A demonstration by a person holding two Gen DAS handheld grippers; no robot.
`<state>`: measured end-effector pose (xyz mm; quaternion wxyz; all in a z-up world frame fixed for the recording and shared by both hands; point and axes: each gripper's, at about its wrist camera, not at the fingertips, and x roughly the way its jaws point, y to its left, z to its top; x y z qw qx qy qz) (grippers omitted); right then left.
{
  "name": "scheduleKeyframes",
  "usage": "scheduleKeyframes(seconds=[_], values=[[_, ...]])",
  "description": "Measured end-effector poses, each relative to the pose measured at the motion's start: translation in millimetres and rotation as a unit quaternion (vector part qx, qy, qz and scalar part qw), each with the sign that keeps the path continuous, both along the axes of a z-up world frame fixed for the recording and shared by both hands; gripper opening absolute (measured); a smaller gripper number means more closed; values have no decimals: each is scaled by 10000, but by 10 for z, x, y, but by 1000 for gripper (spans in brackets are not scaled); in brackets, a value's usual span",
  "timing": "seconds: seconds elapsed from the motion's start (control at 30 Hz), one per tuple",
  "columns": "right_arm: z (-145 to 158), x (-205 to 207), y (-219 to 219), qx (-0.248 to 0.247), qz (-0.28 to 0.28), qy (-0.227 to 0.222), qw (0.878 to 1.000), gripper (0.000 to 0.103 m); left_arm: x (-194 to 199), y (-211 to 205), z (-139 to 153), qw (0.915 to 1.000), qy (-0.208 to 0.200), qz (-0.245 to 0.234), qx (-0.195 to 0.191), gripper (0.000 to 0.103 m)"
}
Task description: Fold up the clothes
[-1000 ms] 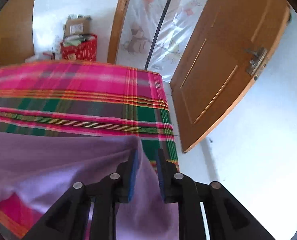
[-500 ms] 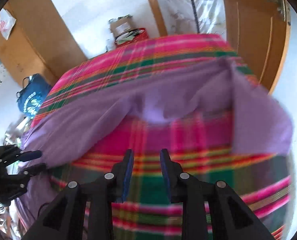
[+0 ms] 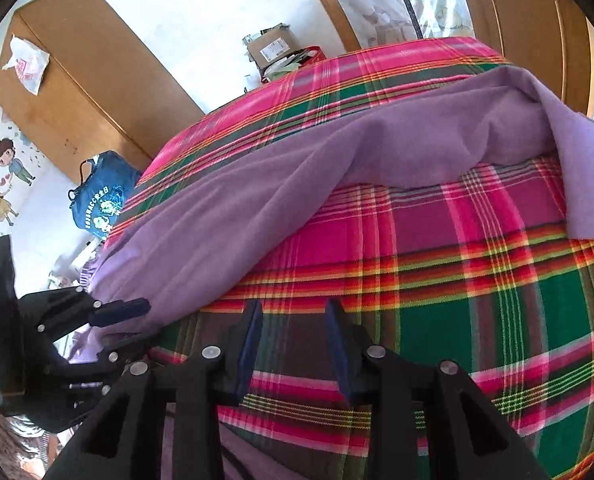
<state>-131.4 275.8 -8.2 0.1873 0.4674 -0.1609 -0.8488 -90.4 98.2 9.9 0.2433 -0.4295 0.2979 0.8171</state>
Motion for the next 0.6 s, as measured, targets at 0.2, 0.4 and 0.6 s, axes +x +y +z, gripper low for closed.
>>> scheduleKeyframes(seconds=[0.2, 0.4, 0.6], values=[[-10, 11, 49, -143, -76, 52, 9999, 34, -64, 12, -61, 9995, 231, 123, -159, 37], [-4, 48, 16, -44, -41, 128, 9999, 38, -227, -153, 23, 9977, 9, 580, 336, 9], [6, 34, -23, 23, -42, 146, 9999, 39, -459, -565, 257, 9760, -568, 1252, 1690, 7]])
